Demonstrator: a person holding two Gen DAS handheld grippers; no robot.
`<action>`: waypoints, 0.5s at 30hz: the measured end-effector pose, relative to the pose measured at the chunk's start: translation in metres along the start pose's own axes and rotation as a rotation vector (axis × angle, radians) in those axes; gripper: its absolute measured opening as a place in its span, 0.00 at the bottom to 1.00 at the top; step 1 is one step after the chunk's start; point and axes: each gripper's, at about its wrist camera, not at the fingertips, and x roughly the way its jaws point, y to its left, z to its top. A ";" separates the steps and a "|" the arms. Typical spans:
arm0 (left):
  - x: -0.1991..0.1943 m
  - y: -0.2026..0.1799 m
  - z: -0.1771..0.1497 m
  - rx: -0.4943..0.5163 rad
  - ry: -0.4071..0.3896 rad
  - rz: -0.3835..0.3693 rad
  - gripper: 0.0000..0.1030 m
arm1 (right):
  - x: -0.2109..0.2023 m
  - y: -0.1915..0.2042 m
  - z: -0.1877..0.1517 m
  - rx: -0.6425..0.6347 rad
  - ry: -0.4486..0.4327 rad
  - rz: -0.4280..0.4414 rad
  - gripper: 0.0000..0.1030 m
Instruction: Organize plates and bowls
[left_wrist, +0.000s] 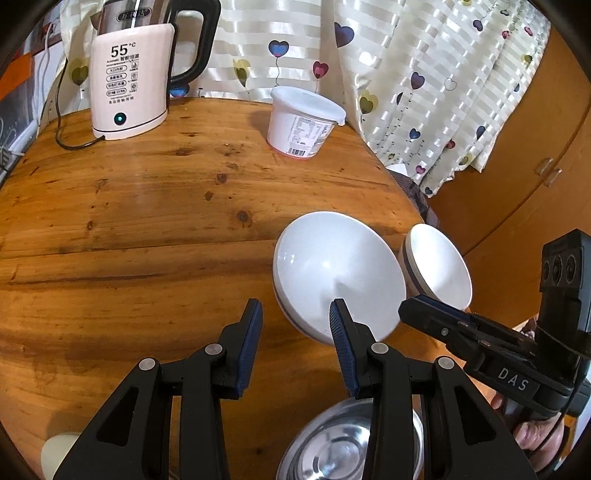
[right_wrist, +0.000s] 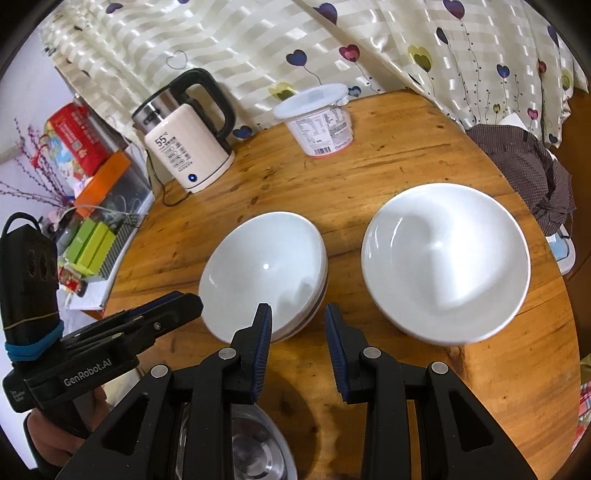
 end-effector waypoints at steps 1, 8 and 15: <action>0.002 0.000 0.001 -0.001 0.001 0.000 0.38 | 0.002 -0.001 0.001 0.004 0.002 0.000 0.29; 0.012 0.002 0.003 -0.004 0.009 0.002 0.34 | 0.010 -0.003 0.005 0.007 0.009 -0.001 0.29; 0.019 -0.001 0.002 0.009 0.019 -0.007 0.31 | 0.018 -0.002 0.006 -0.001 0.018 -0.011 0.22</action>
